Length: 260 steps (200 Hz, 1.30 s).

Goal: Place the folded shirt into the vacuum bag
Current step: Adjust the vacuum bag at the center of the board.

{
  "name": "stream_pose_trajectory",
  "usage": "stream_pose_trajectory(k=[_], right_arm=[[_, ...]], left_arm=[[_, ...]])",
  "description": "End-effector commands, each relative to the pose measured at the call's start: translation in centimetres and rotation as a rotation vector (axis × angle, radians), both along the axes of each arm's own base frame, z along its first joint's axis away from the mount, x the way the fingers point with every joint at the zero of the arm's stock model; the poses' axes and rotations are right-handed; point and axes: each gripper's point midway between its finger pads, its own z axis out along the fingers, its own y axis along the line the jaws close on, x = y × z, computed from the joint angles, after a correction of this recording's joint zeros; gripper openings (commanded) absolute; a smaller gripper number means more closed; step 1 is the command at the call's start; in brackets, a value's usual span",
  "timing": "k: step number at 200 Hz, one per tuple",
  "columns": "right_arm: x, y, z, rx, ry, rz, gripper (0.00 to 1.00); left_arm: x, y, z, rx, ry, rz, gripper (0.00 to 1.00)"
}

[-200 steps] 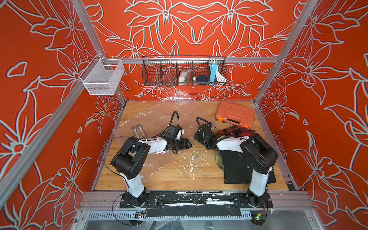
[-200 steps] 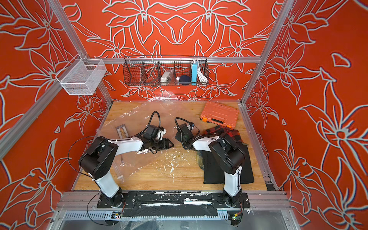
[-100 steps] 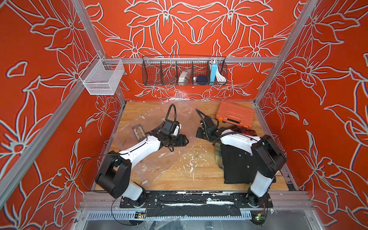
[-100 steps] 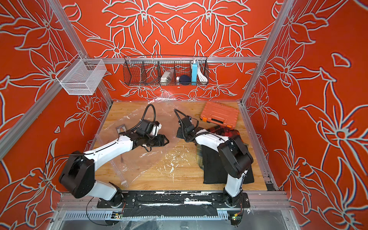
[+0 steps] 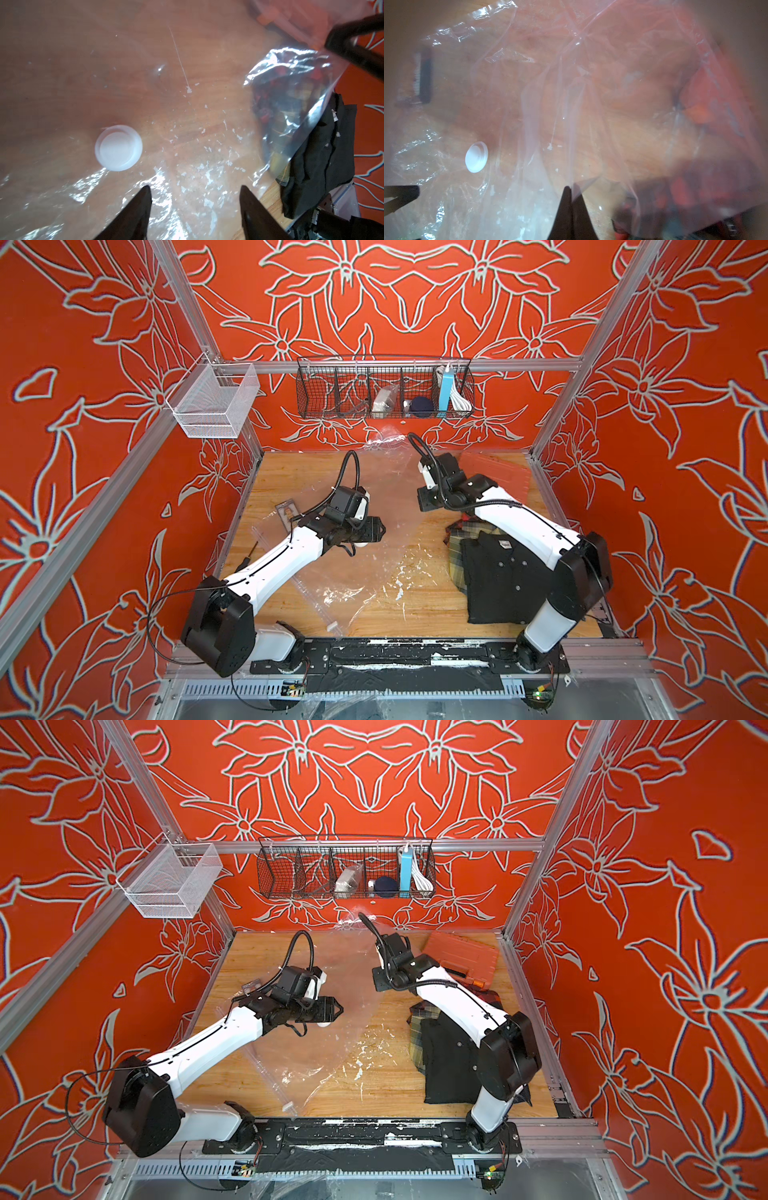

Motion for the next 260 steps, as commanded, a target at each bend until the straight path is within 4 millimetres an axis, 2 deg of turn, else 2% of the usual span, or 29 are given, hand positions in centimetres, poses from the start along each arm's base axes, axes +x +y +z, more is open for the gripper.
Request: stream_pose_trajectory(k=[1,41,74,94,147,171,195,236,260], right_arm=[[0.8,-5.1,-2.9,-0.228,0.072,-0.019,0.0],[4.2,-8.5,-5.2,-0.435,0.062,-0.051,0.0],[6.8,-8.4,-7.1,-0.52,0.095,-0.042,0.0],[8.3,-8.7,-6.8,-0.575,0.059,-0.056,0.0],[11.0,-9.7,-3.9,-0.687,-0.039,-0.092,0.0],[12.4,-9.0,-2.9,-0.687,-0.073,-0.092,0.0],[12.6,-8.3,-2.8,-0.647,-0.069,-0.102,0.0],[11.7,-6.8,-4.2,-0.528,0.004,-0.116,0.0],[10.7,-6.4,-4.6,-0.466,0.061,-0.141,0.11]], left_arm=[[-0.4,0.9,0.3,0.019,-0.012,0.011,0.67],[-0.4,1.6,-0.6,0.021,-0.003,0.042,0.67],[-0.5,1.4,-1.9,0.004,0.036,0.049,0.67],[-0.7,1.4,-2.7,-0.002,0.057,0.054,0.67],[-1.1,0.9,-3.6,-0.044,0.09,0.062,0.66],[-1.1,0.3,-4.1,-0.082,0.117,0.065,0.66],[-1.1,0.1,-4.6,-0.087,0.137,0.075,0.66],[-1.9,1.5,-6.2,-0.041,0.141,0.119,0.66],[-2.4,1.2,-8.4,-0.041,0.199,0.106,0.65]])
